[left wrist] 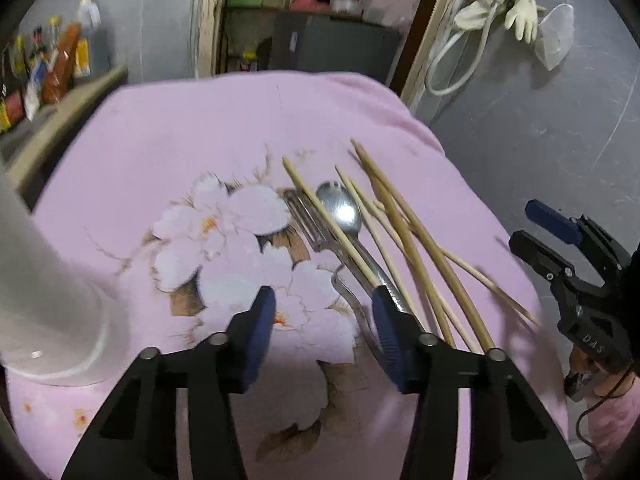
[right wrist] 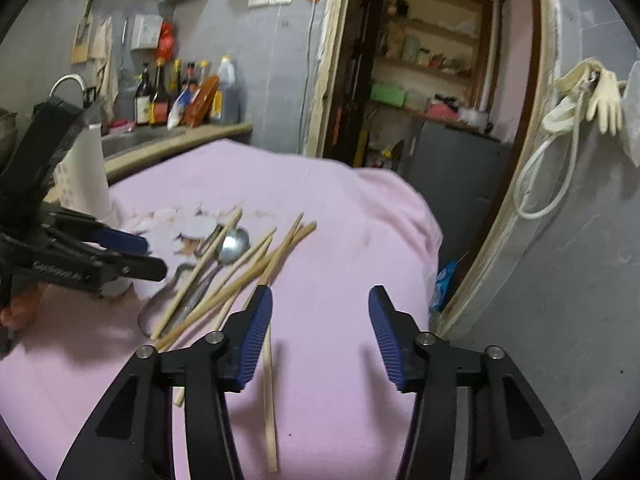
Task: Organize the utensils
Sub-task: 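Grasp the metal peeler with the left gripper while the right gripper grasps one chopstick, then carry peeler and chopstick over the white holder and open both grippers inside it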
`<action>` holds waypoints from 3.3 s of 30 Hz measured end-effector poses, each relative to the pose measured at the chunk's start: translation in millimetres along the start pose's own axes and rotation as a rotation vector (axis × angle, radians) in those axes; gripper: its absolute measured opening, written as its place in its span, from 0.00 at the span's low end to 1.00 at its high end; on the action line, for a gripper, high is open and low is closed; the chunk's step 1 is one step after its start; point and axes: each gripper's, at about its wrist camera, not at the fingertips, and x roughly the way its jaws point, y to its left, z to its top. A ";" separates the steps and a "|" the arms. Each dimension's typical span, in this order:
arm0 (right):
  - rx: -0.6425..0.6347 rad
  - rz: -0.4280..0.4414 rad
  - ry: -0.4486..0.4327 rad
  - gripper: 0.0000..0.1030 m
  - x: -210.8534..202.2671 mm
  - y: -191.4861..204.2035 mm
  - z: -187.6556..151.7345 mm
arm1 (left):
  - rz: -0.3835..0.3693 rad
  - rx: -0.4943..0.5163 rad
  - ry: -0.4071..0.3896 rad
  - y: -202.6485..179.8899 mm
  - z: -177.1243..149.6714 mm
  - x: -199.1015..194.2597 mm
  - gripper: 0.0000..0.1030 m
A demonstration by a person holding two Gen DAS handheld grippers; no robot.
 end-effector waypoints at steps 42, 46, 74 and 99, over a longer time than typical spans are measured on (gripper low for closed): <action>-0.029 0.105 0.248 0.04 18.3 2.3 -11.0 | -0.107 -0.156 0.112 26.7 11.8 1.8 0.03; -0.028 0.097 0.280 0.04 0.9 1.6 -20.0 | -0.098 -0.110 0.127 26.3 -4.3 -16.7 0.03; 0.019 0.184 0.459 0.04 93.7 -7.4 32.0 | 0.158 -0.050 0.184 3.7 17.9 7.8 0.13; 0.012 -0.063 -0.472 0.03 -91.7 80.2 30.9 | 0.207 0.053 -0.609 -26.4 -43.3 -150.9 0.10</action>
